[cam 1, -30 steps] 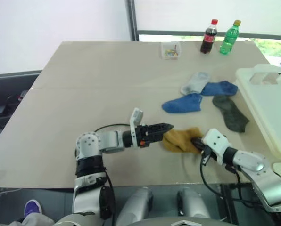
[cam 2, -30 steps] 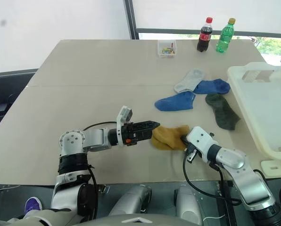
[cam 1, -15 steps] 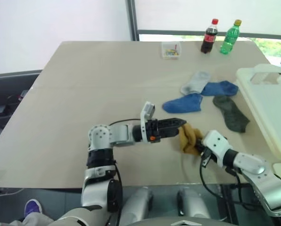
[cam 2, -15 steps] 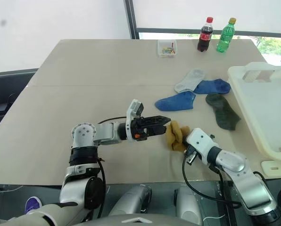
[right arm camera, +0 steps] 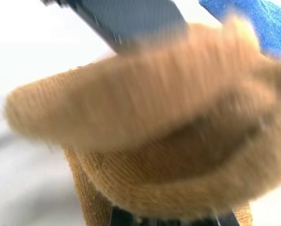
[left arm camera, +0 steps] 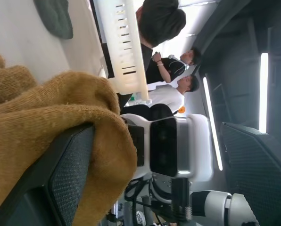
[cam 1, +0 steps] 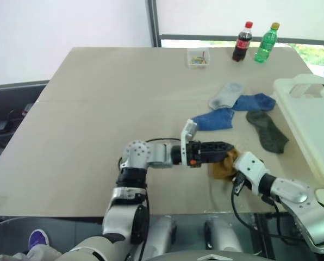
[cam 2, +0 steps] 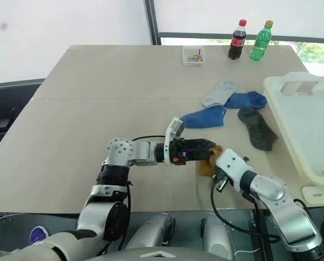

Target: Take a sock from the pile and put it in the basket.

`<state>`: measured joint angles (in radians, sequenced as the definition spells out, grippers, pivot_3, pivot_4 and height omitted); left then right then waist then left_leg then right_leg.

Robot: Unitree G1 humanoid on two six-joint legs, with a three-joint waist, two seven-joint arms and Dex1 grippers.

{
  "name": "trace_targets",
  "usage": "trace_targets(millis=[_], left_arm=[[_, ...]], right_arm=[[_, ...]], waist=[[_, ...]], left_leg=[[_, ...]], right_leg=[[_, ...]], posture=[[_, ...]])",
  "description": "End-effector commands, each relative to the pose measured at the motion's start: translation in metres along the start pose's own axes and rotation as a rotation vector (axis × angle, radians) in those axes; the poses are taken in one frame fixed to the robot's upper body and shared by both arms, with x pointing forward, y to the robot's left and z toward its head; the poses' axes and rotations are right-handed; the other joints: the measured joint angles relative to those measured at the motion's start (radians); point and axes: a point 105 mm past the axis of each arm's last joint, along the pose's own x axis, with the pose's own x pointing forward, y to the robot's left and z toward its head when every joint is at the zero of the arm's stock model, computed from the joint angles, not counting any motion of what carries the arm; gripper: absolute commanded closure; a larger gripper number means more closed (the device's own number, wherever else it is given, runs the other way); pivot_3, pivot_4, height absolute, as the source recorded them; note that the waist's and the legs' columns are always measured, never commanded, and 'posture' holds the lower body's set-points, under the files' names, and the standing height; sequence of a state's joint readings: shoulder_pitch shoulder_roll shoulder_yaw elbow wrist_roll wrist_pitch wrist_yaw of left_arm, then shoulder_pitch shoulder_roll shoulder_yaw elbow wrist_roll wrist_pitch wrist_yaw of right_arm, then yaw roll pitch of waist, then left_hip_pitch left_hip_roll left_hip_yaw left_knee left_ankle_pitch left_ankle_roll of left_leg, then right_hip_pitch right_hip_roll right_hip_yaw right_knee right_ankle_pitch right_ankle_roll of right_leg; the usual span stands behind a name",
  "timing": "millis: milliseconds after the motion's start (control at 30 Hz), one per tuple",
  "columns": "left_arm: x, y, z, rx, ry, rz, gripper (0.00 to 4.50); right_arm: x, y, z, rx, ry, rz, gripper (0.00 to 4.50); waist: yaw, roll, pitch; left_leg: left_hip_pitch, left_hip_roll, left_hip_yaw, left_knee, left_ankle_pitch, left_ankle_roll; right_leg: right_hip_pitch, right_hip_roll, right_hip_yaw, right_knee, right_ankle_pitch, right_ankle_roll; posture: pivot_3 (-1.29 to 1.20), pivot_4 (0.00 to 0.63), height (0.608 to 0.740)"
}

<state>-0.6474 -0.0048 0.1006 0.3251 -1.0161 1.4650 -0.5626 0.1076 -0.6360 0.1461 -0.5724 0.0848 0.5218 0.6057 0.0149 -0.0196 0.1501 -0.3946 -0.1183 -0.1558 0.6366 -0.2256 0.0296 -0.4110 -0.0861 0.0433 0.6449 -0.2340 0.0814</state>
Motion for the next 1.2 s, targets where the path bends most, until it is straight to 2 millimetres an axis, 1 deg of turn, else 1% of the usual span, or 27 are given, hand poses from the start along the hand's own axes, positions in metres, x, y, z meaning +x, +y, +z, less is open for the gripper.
trace_targets(millis=[33,200,267,367,433,533,633,700,767,800,833,867,900,967,1067,1200], left_arm=[[0.011,0.004,0.001,0.029,0.015,0.018,0.0],[0.015,0.016,0.001,0.03,0.014,0.061,0.0],[0.016,0.021,0.001,0.028,0.01,0.079,0.0],[0.019,0.024,0.0,0.031,0.015,0.088,0.0],[0.02,0.026,0.0,0.032,0.019,0.089,0.0],[0.021,0.028,0.0,0.035,0.022,0.097,0.0],[0.022,0.029,0.0,0.039,0.026,0.099,0.0],[0.023,0.029,-0.001,0.049,0.034,0.095,0.0],[0.023,0.028,-0.002,0.059,0.042,0.089,0.0],[0.023,0.027,-0.003,0.074,0.048,0.084,0.0],[0.022,0.026,-0.004,0.102,0.056,0.081,0.0],[0.021,0.022,-0.004,0.126,0.06,0.066,0.0],[0.019,0.018,-0.003,0.147,0.06,0.049,0.0],[0.014,0.009,-0.001,0.235,0.044,0.014,0.0],[0.002,-0.006,0.002,0.316,0.025,-0.035,0.0],[-0.014,-0.017,0.001,0.492,0.007,-0.049,0.0]], right_arm=[[-0.007,-0.001,0.004,-0.042,0.011,-0.013,4.38],[-0.014,-0.003,0.008,-0.097,0.025,-0.026,4.38],[-0.018,-0.004,0.013,-0.128,0.016,-0.033,4.38],[-0.022,-0.005,0.021,-0.106,-0.02,-0.045,4.38],[-0.026,-0.005,0.025,-0.085,-0.042,-0.052,4.38],[-0.037,-0.005,0.029,-0.035,-0.069,-0.069,4.38],[-0.052,-0.004,0.034,0.046,-0.105,-0.088,4.38],[-0.064,0.0,0.033,0.131,-0.105,-0.087,4.38],[-0.07,0.003,0.034,0.18,-0.11,-0.09,4.38],[-0.072,0.005,0.036,0.199,-0.125,-0.094,3.89],[-0.073,0.004,0.038,0.217,-0.14,-0.111,3.67],[-0.073,0.0,0.039,0.23,-0.149,-0.148,3.04],[-0.072,-0.005,0.038,0.245,-0.153,-0.192,2.65],[-0.068,-0.01,0.038,0.264,-0.155,-0.223,1.64],[-0.059,-0.014,0.038,0.307,-0.162,-0.236,1.64],[-0.045,-0.015,0.043,0.366,-0.178,-0.204,1.64]], waist=[[0.0,0.0,0.0],[0.001,0.0,0.0],[0.001,0.0,0.0],[0.001,0.0,0.0],[0.002,0.0,0.0],[0.003,0.0,0.0],[0.005,0.0,0.0],[0.007,0.0,0.0],[0.008,0.0,0.0],[0.007,0.0,0.0],[0.007,0.0,0.0],[0.005,0.0,0.0],[0.003,0.001,0.0],[0.0,0.001,0.0],[0.0,0.001,0.0],[-0.002,0.002,0.001]], left_leg=[[0.0,0.0,0.0,0.0,0.0,0.001],[0.0,0.0,0.0,0.0,0.0,0.001],[-0.001,0.0,0.0,0.0,0.0,0.001],[-0.001,0.0,0.0,0.0,0.0,0.001],[-0.001,0.0,-0.001,0.0,0.0,0.001],[-0.001,0.0,-0.001,0.001,0.0,0.001],[-0.002,0.0,-0.002,0.001,0.0,0.001],[-0.002,0.0,-0.002,0.001,0.0,0.001],[-0.002,0.0,-0.002,0.001,-0.001,0.004],[-0.002,0.0,-0.002,0.002,-0.002,0.004],[-0.002,0.0,-0.002,0.002,-0.002,0.004],[-0.002,0.0,-0.002,0.002,-0.002,0.004],[-0.002,0.0,-0.002,0.002,-0.002,0.004],[-0.002,0.0,-0.001,0.002,-0.002,0.004],[-0.002,0.0,-0.001,0.001,-0.001,0.004],[-0.002,0.001,-0.001,0.001,-0.001,0.004]], right_leg=[[0.0,0.0,0.0,0.0,0.0,0.0],[0.0,0.0,0.0,0.0,0.0,0.0],[0.0,0.0,0.0,0.0,0.0,0.0],[0.0,0.0,-0.001,0.0,0.0,0.0],[0.0,-0.001,-0.001,0.0,0.0,0.0],[0.0,-0.001,-0.001,0.0,0.0,0.0],[0.0,-0.001,-0.002,0.0,0.0,0.0],[0.0,-0.001,-0.002,0.0,0.0,0.001],[0.0,-0.001,-0.002,0.0,0.0,0.001],[0.0,-0.001,-0.002,0.0,0.0,0.001],[0.0,-0.001,-0.002,0.0,0.0,0.001],[0.0,-0.001,-0.002,0.0,0.0,0.001],[0.0,-0.001,-0.002,0.0,0.0,0.001],[0.0,-0.001,-0.001,0.0,0.0,0.0],[-0.001,-0.001,0.0,0.0,0.0,0.0],[-0.001,-0.001,0.0,0.0,0.0,0.0]], posture=[[0.0,0.15,0.74],[0.0,0.15,0.74],[0.0,0.15,0.74],[0.0,0.15,0.74],[0.0,0.15,0.74],[0.0,0.15,0.74],[0.0,0.15,0.74],[0.0,0.15,0.74],[0.0,0.15,0.74],[0.0,0.15,0.74],[0.0,0.15,0.74],[0.0,0.15,0.74],[0.0,0.15,0.74],[0.0,0.15,0.74],[0.0,0.15,0.74],[0.0,0.15,0.74]])
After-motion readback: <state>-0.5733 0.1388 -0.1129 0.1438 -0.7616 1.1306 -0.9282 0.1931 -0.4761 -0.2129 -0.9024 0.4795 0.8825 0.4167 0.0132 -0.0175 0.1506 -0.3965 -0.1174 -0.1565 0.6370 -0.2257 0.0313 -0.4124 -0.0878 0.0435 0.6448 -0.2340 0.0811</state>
